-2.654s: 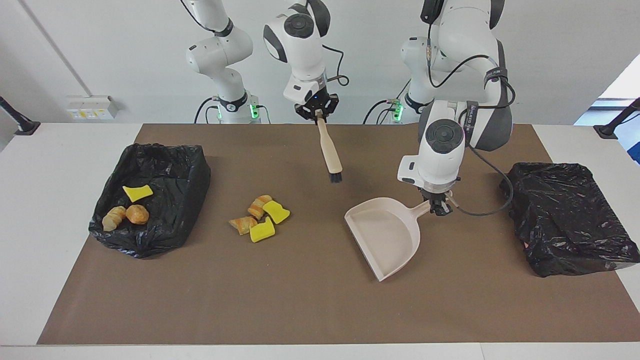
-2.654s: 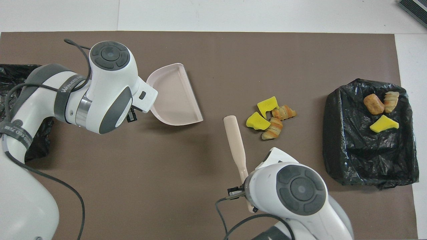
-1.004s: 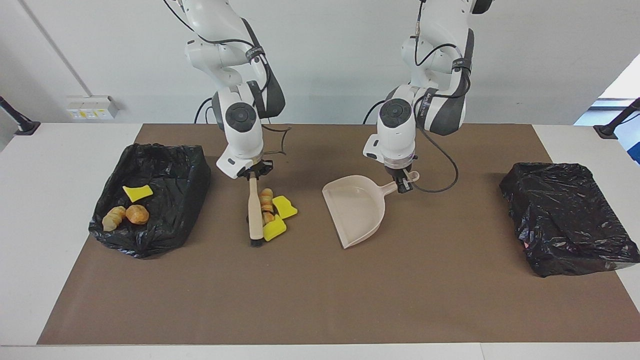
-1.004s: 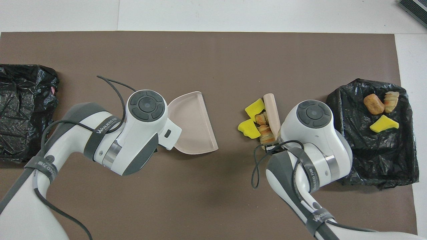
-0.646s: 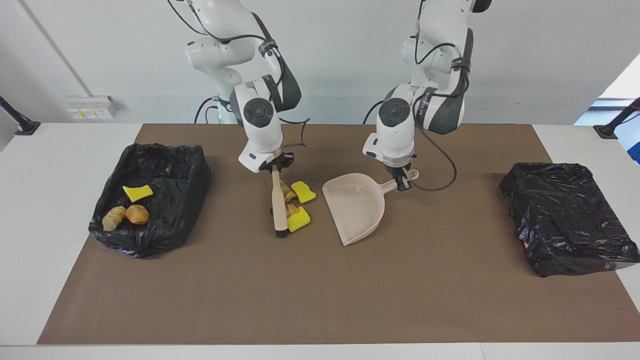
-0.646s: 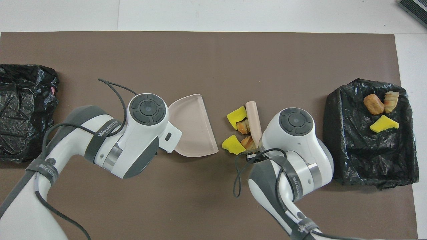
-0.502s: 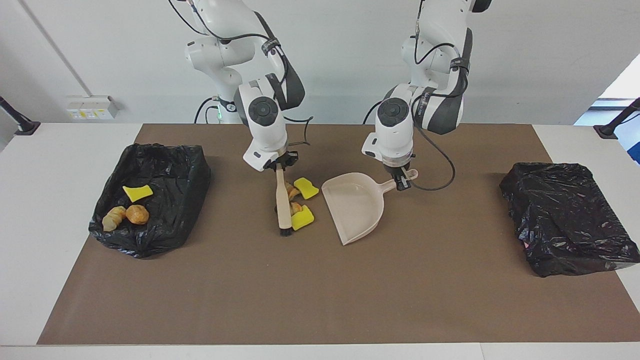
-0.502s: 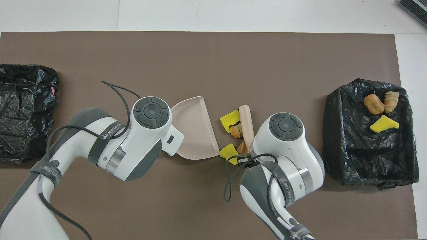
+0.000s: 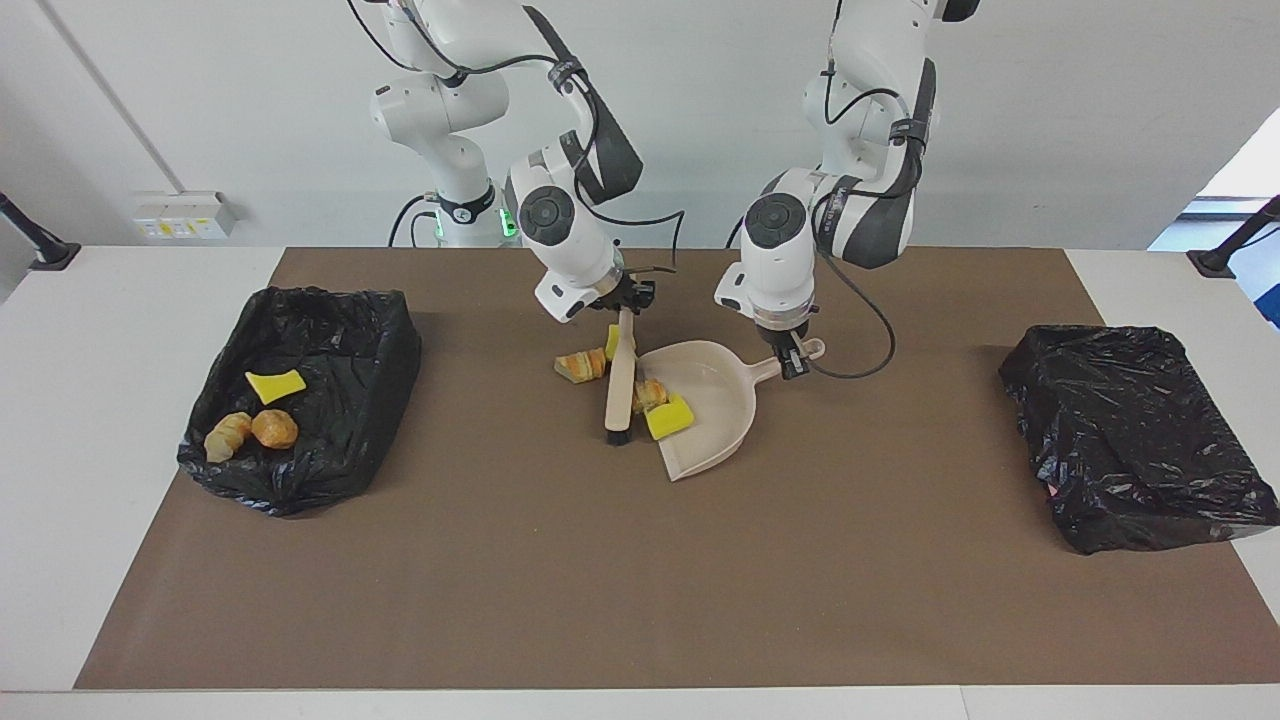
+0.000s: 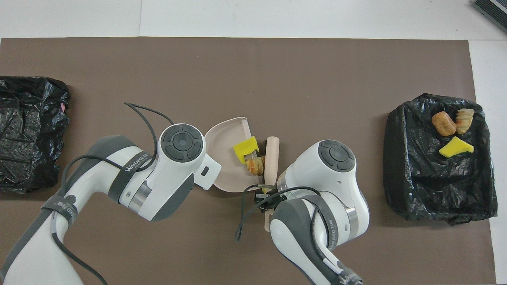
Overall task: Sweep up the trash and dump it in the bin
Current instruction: 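Sweep the pile toward the dustpan held by the left gripper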
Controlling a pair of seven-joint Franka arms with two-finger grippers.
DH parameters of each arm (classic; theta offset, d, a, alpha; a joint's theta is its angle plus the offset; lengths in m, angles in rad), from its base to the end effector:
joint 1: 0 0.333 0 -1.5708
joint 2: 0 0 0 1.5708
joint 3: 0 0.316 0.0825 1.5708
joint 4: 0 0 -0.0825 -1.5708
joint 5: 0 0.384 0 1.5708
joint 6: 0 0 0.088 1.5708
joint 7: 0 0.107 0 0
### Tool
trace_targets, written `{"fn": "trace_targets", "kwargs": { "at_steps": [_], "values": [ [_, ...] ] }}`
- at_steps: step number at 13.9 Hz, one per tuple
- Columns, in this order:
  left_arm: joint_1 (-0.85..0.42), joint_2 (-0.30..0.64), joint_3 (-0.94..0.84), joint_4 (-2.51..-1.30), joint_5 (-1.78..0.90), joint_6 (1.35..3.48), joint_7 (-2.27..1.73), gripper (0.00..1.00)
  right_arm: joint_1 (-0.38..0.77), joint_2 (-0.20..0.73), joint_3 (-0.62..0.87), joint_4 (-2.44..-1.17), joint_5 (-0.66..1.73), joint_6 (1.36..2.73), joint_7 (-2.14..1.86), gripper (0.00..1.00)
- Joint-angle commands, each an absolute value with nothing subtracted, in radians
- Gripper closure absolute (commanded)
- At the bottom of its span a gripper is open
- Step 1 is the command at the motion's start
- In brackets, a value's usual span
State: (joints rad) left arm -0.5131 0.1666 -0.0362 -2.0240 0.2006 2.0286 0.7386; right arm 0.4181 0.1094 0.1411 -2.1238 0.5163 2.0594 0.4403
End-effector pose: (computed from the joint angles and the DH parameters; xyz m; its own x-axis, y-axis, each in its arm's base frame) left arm 0.4876 -0.2847 0.3562 0.1740 -0.9577 -0.2294 -0.9840 -0.1782 -0.0026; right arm 0.4463 0.3094 0.3528 0.9218 -0.1017 -0.3741 -0.2128 -0.9393 -0.2691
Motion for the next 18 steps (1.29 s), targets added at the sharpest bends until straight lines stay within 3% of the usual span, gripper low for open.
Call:
{"fn": "trace_targets", "kwargs": {
  "at_steps": [1, 5, 11, 15, 18],
  "values": [
    [-0.531, 0.140, -0.026, -2.069, 0.187, 2.091, 0.738, 1.00, 0.436, 0.100, 0.143, -2.102, 0.591, 2.082, 0.485, 1.00],
    [-0.519, 0.146, -0.026, -2.059, 0.163, 2.097, 0.770, 1.00, 0.396, 0.008, 0.118, -2.052, 0.546, 1.945, 0.547, 1.00],
    [-0.454, 0.121, -0.021, -1.951, 0.112, 1.927, 0.979, 1.00, 0.357, -0.136, 0.133, -2.072, 0.217, 1.709, 0.692, 1.00],
    [-0.509, 0.042, -0.021, -2.055, 0.123, 1.899, 0.977, 1.00, 0.362, -0.273, 0.135, -2.265, 0.204, 1.709, 0.670, 1.00],
    [-0.538, -0.066, -0.021, -2.239, 0.150, 1.980, 0.960, 1.00, 0.368, -0.299, 0.135, -2.335, 0.156, 1.715, 0.594, 1.00]
  ]
}}
